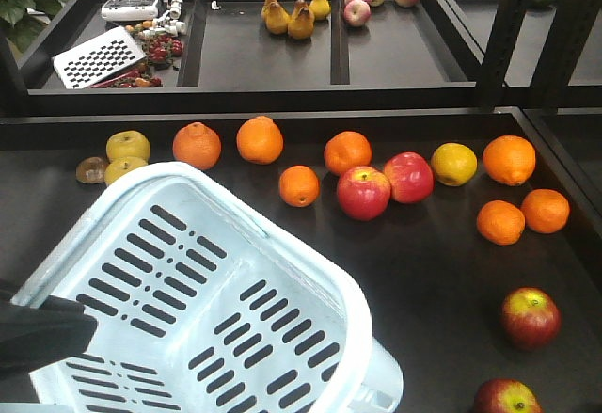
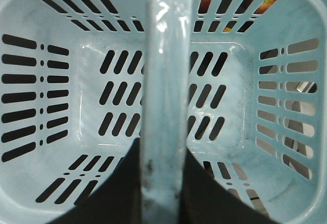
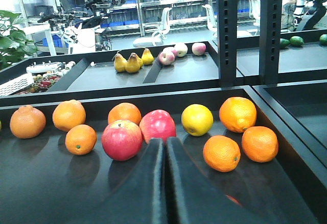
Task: Pick three apples into basket with both arms
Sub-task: 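Turn the base toward the apple and orange table, basket held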
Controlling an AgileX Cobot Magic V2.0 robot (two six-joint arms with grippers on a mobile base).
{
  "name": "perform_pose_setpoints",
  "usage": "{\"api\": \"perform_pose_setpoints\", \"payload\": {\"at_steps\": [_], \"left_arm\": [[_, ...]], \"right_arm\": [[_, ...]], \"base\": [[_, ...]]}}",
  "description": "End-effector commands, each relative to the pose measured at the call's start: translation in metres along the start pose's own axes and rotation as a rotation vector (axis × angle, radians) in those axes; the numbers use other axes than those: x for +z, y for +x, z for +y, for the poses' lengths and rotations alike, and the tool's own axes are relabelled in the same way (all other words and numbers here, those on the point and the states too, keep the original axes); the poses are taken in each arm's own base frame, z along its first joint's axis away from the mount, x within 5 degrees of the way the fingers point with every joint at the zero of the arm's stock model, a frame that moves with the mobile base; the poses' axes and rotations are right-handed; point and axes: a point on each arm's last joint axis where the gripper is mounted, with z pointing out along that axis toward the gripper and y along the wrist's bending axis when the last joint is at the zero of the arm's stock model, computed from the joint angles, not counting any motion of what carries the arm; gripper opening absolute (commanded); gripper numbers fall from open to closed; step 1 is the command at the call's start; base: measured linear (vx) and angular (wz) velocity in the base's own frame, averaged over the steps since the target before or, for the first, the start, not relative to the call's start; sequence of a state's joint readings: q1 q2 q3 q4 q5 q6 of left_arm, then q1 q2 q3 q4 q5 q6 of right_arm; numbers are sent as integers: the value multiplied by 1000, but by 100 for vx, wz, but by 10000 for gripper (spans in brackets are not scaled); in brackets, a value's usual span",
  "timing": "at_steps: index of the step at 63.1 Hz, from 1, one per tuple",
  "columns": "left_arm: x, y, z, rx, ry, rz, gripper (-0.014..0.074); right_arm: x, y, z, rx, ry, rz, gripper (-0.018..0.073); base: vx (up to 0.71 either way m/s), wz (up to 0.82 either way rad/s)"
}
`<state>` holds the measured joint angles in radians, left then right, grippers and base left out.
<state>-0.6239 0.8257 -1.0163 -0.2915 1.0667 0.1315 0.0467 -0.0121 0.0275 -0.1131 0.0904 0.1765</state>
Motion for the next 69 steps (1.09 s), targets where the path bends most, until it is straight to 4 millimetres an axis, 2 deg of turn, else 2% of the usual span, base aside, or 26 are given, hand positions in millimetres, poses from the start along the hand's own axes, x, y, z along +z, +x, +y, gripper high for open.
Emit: {"api": "perform_pose_setpoints", "payload": {"at_steps": [1, 52, 69], "left_arm": [[-9, -13, -4, -13, 23, -118, -6], [-9, -13, -4, -13, 23, -119, -6], [-7, -20, -3, -7, 11, -180, -6]], "right_arm": [[-1, -3, 1, -11, -6, -75, -4], [-1, -3, 1, -11, -6, -75, -4], [-1, -3, 1, -11, -6, -75, -4]], "base": [[0, 0], [0, 0], [0, 0]]}}
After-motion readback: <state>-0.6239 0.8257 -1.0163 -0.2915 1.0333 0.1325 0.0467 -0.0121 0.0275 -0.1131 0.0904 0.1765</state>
